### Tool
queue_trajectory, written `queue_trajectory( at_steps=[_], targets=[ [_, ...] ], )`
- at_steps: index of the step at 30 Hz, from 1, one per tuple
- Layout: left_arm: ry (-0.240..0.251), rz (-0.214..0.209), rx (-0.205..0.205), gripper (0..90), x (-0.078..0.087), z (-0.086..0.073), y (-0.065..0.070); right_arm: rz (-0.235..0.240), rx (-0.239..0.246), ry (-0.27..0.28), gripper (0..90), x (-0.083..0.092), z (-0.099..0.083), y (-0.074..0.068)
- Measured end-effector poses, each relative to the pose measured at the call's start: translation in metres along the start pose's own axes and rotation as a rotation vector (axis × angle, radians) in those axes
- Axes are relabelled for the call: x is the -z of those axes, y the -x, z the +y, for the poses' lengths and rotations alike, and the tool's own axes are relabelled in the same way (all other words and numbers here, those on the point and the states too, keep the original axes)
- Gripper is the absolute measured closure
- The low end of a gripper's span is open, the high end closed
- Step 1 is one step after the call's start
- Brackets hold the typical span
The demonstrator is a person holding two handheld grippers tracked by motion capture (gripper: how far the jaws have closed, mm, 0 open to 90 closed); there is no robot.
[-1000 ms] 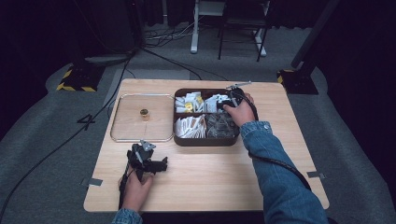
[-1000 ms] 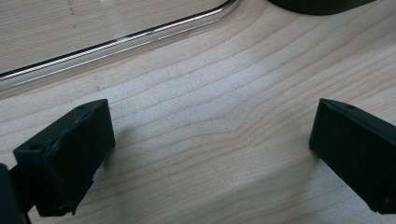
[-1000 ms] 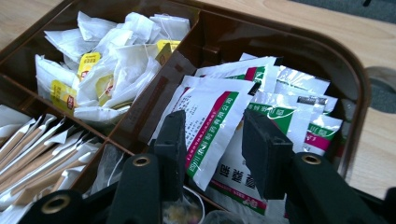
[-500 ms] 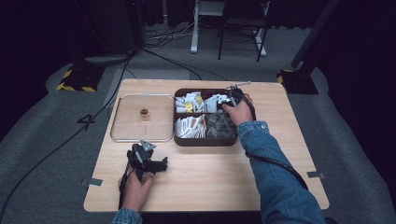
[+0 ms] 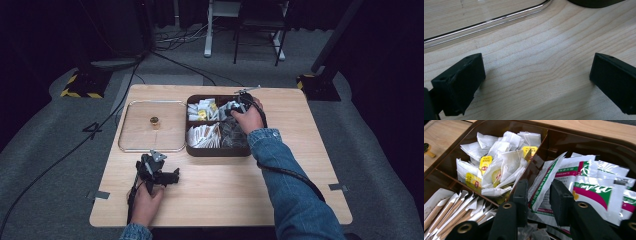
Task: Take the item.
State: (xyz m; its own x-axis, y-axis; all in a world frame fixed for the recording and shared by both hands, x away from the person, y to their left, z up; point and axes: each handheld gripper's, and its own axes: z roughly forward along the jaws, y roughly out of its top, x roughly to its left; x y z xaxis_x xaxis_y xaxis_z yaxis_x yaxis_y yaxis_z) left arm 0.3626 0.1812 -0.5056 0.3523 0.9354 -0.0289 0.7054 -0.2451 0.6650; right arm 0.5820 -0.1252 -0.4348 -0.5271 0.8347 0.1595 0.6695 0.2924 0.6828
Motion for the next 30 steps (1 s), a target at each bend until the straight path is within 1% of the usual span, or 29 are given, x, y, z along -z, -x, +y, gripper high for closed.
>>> queue_trajectory(
  at_steps=[2, 4, 5, 6, 7, 8, 10, 14, 15, 17, 19, 24, 27, 28, 30],
  targets=[
    [0.0, 0.0, 0.0, 0.4, 0.0, 0.0, 0.0, -0.001, -0.001, 0.0, 67.9, -0.002, 0.0, 0.0],
    [-0.002, 0.0, -0.002, 0.4, 0.0, 0.0, 0.0, 0.0, -0.008, -0.006, 68.2, -0.009, -0.001, 0.0],
    [-0.001, 0.0, -0.002, 0.4, 0.0, 0.0, 0.0, -0.004, -0.016, -0.01, 69.5, -0.011, -0.002, 0.0],
    [-0.001, 0.0, -0.002, 0.4, 0.0, 0.0, 0.0, -0.004, -0.014, -0.012, 71.8, -0.013, -0.003, 0.0],
    [-0.001, 0.0, -0.002, 0.4, 0.0, 0.0, 0.0, -0.004, -0.014, -0.012, 71.8, -0.013, -0.003, 0.0],
    [-0.001, 0.0, -0.002, 0.4, 0.0, 0.0, 0.0, 0.0, -0.021, -0.018, 78.1, -0.015, -0.005, 0.0],
    [-0.001, 0.0, -0.002, 0.4, 0.0, 0.0, 0.0, -0.009, -0.02, -0.019, 84.7, -0.014, -0.005, -0.001],
    [0.0, 0.0, 0.0, 0.4, 0.0, 0.0, 0.0, -0.026, 0.008, -0.004, 85.9, -0.009, -0.002, -0.004],
    [0.0, 0.0, 0.0, 0.4, 0.0, 0.0, 0.0, -0.026, 0.008, -0.004, 85.9, -0.009, -0.002, -0.004],
    [0.0, 0.0, 0.0, 0.4, 0.0, 0.0, 0.0, -0.025, 0.017, 0.008, 86.0, -0.003, 0.002, -0.003],
    [0.0, 0.0, 0.0, 0.4, 0.0, 0.0, 0.0, -0.026, 0.015, 0.013, 86.0, 0.003, 0.004, -0.003],
    [0.0, 0.0, 0.0, 0.4, 0.0, 0.0, 0.0, -0.012, 0.019, 0.051, 86.0, 0.018, 0.01, -0.002],
    [0.0, 0.0, 0.0, 0.4, 0.0, 0.0, 0.0, 0.011, 0.015, 0.076, 86.1, 0.028, 0.011, -0.001],
    [0.0, 0.0, 0.0, 0.4, 0.0, 0.0, 0.0, 0.011, 0.015, 0.076, 86.1, 0.028, 0.011, -0.001],
    [-0.002, 0.0, -0.002, 0.4, 0.0, 0.0, 0.0, 0.032, 0.018, 0.1, 86.1, 0.039, 0.014, 0.0]
  ],
)
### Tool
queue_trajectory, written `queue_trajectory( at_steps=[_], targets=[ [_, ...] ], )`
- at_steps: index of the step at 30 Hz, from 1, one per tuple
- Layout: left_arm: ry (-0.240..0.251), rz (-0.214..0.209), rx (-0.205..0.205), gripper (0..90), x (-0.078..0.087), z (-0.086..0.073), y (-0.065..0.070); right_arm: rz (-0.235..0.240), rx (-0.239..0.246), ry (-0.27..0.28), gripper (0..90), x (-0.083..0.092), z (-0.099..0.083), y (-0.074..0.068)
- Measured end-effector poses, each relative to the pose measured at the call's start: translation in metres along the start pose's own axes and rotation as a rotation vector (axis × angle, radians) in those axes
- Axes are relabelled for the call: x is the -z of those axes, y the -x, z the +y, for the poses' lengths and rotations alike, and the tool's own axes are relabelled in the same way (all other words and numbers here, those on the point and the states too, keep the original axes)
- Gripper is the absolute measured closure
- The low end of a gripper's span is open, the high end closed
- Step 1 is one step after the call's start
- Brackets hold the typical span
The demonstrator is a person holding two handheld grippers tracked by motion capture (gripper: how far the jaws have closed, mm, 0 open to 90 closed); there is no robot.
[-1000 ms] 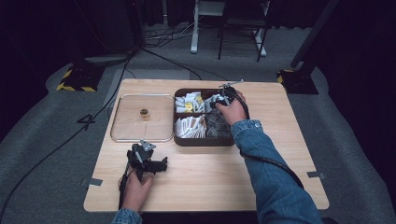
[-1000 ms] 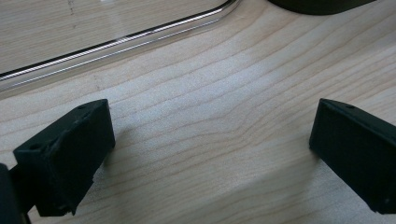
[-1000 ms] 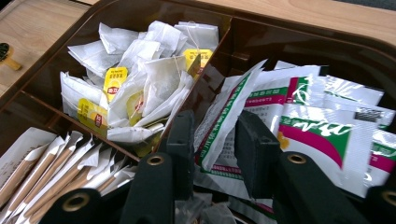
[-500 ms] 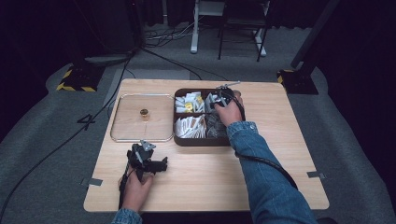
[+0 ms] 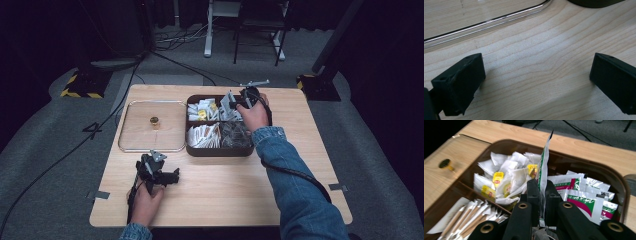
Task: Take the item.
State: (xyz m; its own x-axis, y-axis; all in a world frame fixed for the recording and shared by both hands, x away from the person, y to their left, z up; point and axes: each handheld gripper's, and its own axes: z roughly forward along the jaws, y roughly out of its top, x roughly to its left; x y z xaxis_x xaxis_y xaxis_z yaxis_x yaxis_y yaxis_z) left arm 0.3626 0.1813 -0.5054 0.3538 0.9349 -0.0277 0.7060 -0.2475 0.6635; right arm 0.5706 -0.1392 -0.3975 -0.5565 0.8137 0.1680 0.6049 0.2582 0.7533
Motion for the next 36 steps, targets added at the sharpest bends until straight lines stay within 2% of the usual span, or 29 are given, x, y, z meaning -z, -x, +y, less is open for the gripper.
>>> queue_trajectory(
  at_steps=[4, 5, 7, 8, 9, 10, 17, 18, 20, 22, 26, 36],
  targets=[
    [-0.001, 0.0, 0.0, 0.4, 0.0, 0.0, 0.0, 0.035, -0.007, 0.033, 86.0, 0.018, 0.004, -0.001],
    [-0.001, 0.0, 0.0, 0.4, 0.0, 0.0, 0.0, 0.035, -0.007, 0.033, 86.0, 0.018, 0.004, -0.001],
    [0.0, 0.0, 0.0, 0.4, 0.0, 0.0, 0.0, 0.061, -0.002, 0.045, 86.1, 0.031, 0.006, -0.001],
    [0.0, 0.0, 0.0, 0.4, 0.0, 0.0, 0.0, 0.061, -0.002, 0.045, 86.1, 0.031, 0.006, -0.001],
    [0.001, 0.0, 0.0, 0.4, 0.0, 0.0, 0.0, 0.078, -0.004, 0.053, 86.1, 0.039, 0.005, -0.001],
    [0.001, 0.0, 0.0, 0.4, 0.0, 0.0, 0.0, 0.078, -0.004, 0.053, 86.1, 0.039, 0.005, -0.001],
    [-0.001, 0.0, -0.002, 0.4, 0.0, 0.0, 0.0, 0.127, -0.016, 0.066, 86.1, 0.071, -0.003, 0.006],
    [-0.001, 0.0, -0.002, 0.4, 0.0, 0.0, 0.0, 0.127, -0.016, 0.066, 86.1, 0.071, -0.003, 0.006],
    [-0.001, 0.001, 0.001, 0.4, 0.0, 0.0, 0.0, 0.134, -0.026, 0.07, 86.1, 0.083, -0.008, 0.011],
    [-0.001, 0.001, 0.001, 0.4, 0.0, 0.0, 0.0, 0.136, -0.027, 0.072, 86.1, 0.086, -0.009, 0.012],
    [-0.001, 0.001, 0.001, 0.4, 0.0, 0.0, 0.0, 0.142, -0.036, 0.08, 86.1, 0.105, -0.015, 0.019],
    [-0.001, 0.001, 0.001, 0.4, 0.0, 0.0, 0.0, 0.144, -0.023, 0.085, 86.2, 0.137, -0.029, 0.028]
  ],
)
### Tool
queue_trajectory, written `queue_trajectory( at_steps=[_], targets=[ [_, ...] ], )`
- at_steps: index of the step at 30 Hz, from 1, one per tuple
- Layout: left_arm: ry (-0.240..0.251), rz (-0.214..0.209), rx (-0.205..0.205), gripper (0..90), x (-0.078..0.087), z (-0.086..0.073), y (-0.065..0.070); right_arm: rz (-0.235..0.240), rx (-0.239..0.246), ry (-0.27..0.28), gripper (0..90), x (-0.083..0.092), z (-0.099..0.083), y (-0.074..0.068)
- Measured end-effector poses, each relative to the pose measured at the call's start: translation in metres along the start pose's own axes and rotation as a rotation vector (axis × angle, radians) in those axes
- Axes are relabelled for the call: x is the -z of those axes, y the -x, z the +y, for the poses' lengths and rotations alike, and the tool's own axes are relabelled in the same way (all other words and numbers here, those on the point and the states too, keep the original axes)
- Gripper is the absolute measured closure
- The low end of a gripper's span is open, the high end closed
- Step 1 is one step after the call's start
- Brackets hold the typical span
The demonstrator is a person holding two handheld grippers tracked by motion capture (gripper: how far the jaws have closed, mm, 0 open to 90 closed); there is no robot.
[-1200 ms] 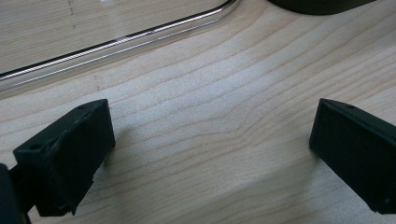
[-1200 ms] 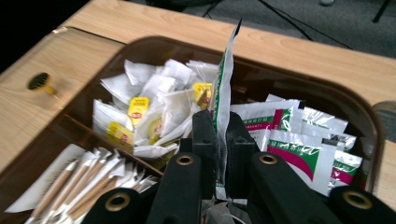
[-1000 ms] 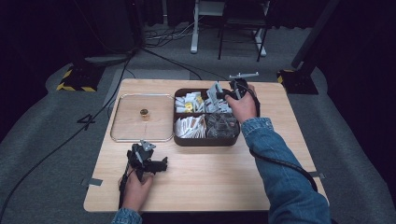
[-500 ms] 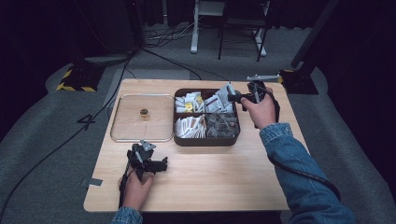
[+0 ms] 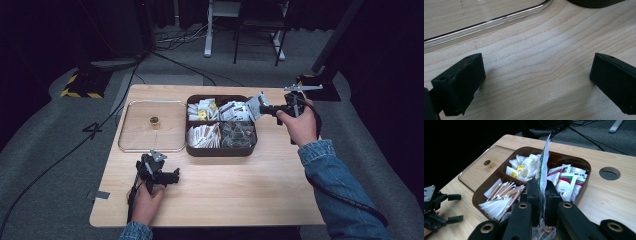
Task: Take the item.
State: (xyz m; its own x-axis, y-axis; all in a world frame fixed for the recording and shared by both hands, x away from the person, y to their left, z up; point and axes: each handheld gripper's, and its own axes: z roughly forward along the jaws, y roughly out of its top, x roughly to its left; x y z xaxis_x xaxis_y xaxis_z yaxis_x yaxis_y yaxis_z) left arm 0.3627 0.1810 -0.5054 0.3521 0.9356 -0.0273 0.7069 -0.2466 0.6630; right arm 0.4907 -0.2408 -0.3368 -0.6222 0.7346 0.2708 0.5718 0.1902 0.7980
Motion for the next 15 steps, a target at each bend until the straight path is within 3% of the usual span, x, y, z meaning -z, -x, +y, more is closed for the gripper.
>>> queue_trajectory(
  at_steps=[8, 15],
  targets=[
    [0.0, 0.0, 0.0, 0.4, 0.0, 0.0, 0.0, 0.02, -0.001, 0.015, 86.1, 0.024, -0.011, -0.002],
    [0.0, 0.0, 0.0, 0.4, 0.0, 0.0, 0.0, 0.003, 0.006, -0.034, 86.1, 0.033, -0.026, 0.002]
  ],
)
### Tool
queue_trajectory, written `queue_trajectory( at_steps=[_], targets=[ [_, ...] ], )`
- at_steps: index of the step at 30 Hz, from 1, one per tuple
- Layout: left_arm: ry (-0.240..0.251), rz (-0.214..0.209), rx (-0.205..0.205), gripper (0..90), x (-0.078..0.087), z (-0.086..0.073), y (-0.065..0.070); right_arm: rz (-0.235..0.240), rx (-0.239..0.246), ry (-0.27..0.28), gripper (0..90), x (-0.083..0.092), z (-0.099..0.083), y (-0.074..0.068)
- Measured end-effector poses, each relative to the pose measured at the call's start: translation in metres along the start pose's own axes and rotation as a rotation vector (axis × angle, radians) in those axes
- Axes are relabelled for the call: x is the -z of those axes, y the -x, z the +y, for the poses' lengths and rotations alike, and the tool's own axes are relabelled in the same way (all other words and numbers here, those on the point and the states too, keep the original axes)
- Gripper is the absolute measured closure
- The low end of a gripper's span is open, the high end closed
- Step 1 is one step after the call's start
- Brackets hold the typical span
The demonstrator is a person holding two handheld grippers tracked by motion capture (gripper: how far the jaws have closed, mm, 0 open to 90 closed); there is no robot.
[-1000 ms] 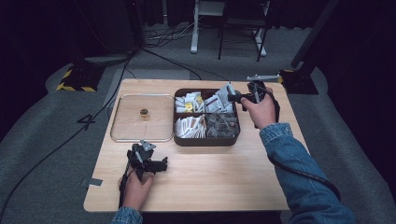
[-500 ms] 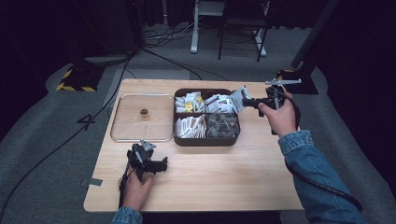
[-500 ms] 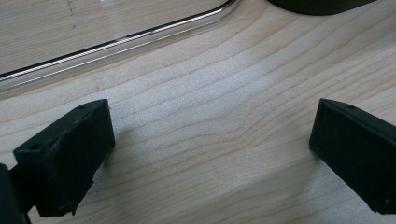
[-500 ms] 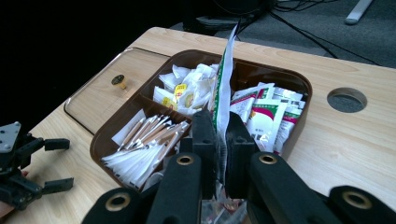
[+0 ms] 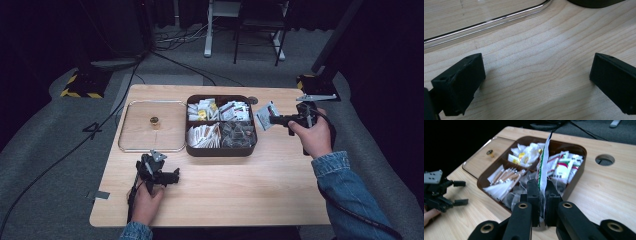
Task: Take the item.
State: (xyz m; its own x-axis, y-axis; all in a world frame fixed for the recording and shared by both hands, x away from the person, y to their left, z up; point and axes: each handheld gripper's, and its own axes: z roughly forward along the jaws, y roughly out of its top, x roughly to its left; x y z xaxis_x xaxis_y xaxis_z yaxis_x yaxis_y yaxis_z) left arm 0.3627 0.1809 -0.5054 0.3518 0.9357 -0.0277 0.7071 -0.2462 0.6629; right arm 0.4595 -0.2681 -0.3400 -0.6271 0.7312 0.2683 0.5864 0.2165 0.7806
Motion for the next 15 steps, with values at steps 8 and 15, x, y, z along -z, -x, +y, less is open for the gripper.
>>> queue_trajectory(
  at_steps=[8, 15],
  targets=[
    [0.0, 0.0, 0.0, 0.4, 0.0, 0.0, 0.0, -0.022, 0.001, -0.026, 86.1, 0.012, -0.027, 0.0],
    [0.0, 0.0, 0.0, 0.4, 0.0, 0.0, 0.0, -0.044, 0.005, -0.047, 86.1, 0.017, -0.055, -0.004]
  ],
)
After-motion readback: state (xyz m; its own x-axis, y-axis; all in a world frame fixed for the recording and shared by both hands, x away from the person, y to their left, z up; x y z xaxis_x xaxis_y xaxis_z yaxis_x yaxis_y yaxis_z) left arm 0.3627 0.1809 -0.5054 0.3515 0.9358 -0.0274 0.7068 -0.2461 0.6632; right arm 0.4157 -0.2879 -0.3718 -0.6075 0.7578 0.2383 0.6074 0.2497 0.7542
